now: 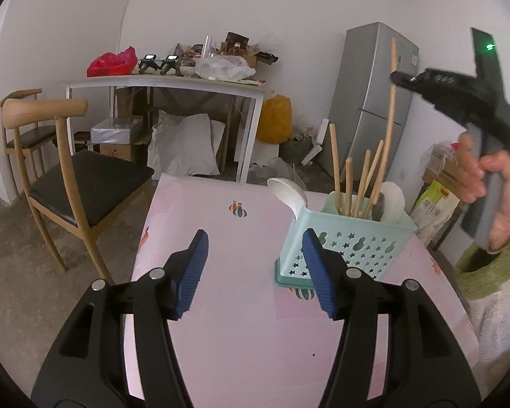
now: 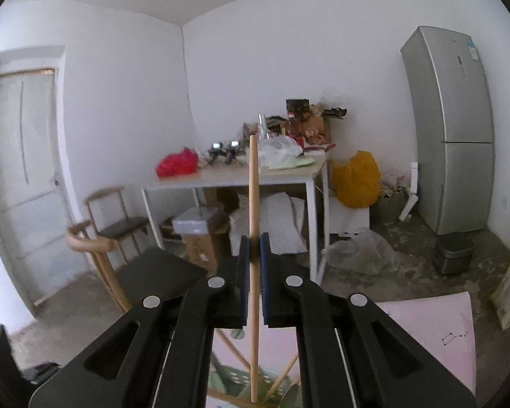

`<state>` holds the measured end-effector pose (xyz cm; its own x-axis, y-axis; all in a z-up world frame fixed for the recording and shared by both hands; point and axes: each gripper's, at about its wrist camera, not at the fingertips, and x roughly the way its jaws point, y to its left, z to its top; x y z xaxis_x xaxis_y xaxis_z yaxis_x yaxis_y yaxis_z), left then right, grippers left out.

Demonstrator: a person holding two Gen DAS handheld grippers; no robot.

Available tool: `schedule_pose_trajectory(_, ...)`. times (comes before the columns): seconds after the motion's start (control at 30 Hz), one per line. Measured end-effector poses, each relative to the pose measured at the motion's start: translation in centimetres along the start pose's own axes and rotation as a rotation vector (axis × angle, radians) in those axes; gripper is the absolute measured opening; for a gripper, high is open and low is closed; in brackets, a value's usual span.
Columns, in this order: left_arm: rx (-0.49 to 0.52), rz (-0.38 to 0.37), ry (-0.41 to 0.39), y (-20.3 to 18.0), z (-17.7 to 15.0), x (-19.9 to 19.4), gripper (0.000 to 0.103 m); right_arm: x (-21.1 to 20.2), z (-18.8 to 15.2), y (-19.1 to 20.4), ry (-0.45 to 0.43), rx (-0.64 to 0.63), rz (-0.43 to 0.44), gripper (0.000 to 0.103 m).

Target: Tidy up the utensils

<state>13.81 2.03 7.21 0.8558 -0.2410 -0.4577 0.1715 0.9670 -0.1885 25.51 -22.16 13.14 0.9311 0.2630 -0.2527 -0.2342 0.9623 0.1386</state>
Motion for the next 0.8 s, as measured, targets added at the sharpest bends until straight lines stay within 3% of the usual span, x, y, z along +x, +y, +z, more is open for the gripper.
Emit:
schedule_pose_trajectory(0.13,0.002,0.004,0.010,0.1,-0.2,0.3,0.055,1.8,-2.0,0.2,0.041,-0.050,-0.057,0.006)
schedule_pose_trajectory(0.23,0.003,0.005,0.017,0.1,-0.4,0.5,0.056,2.3,-3.3,0.2,0.068,-0.066,-0.053,0.006)
schedule_pose_trajectory(0.53,0.014,0.007,0.035,-0.5,-0.5,0.8,0.062,0.6,-5.6,-0.3,0.142,-0.080,-0.080,0.008)
schedule_pose_trajectory(0.67,0.027,0.006,0.042,-1.1,-0.6,0.7,0.065,-2.4,-5.7,-1.8,0.121,-0.007,-0.083,0.032)
schedule_pose_trajectory(0.8,0.045,0.003,0.043,-1.7,-0.7,0.7,0.068,-6.2,-5.9,-3.3,0.081,0.077,-0.076,0.039)
